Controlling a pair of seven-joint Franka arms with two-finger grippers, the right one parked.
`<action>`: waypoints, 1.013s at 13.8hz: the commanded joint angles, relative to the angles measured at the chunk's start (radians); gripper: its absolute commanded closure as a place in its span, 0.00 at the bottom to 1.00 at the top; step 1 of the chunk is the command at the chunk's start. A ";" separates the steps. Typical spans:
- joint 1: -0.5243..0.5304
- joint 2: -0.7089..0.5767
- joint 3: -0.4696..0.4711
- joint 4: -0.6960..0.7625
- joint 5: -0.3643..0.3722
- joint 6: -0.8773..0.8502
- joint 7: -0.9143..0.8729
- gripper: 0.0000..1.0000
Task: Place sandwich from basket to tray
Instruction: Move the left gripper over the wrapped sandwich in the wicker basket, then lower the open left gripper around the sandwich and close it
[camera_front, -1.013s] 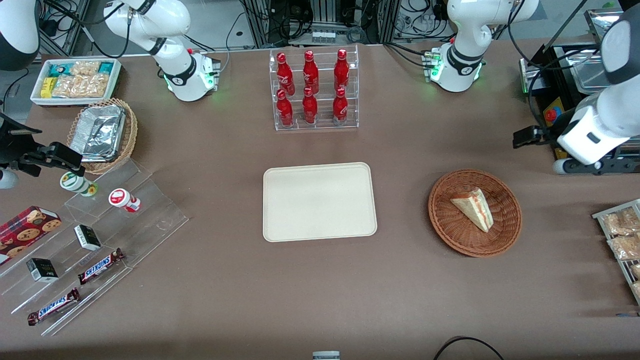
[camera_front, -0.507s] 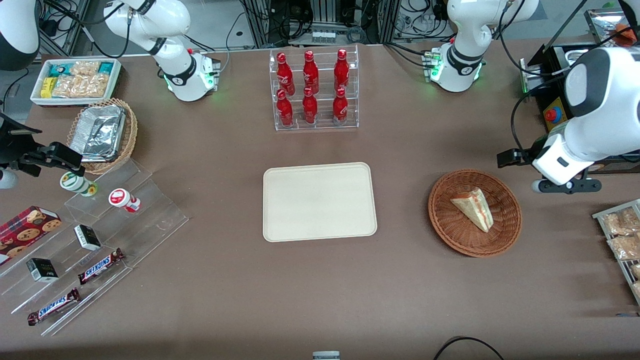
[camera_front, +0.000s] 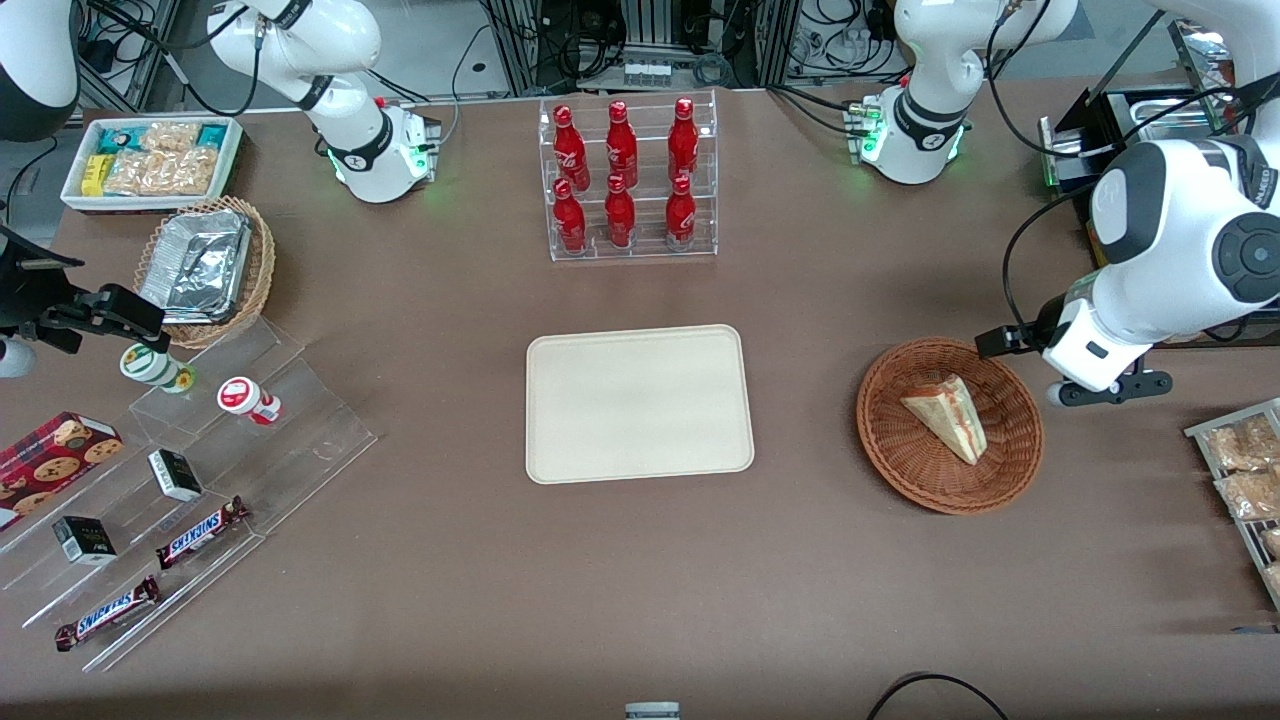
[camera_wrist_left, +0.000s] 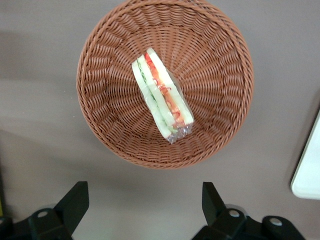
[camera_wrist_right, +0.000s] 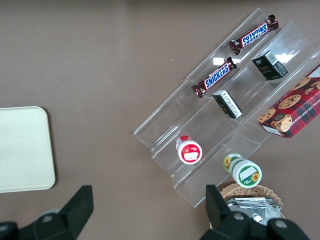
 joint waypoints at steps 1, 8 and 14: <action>-0.005 -0.022 0.004 -0.064 -0.010 0.090 -0.088 0.00; -0.014 -0.025 0.001 -0.174 -0.012 0.296 -0.528 0.00; -0.034 0.033 -0.002 -0.186 -0.010 0.387 -0.682 0.00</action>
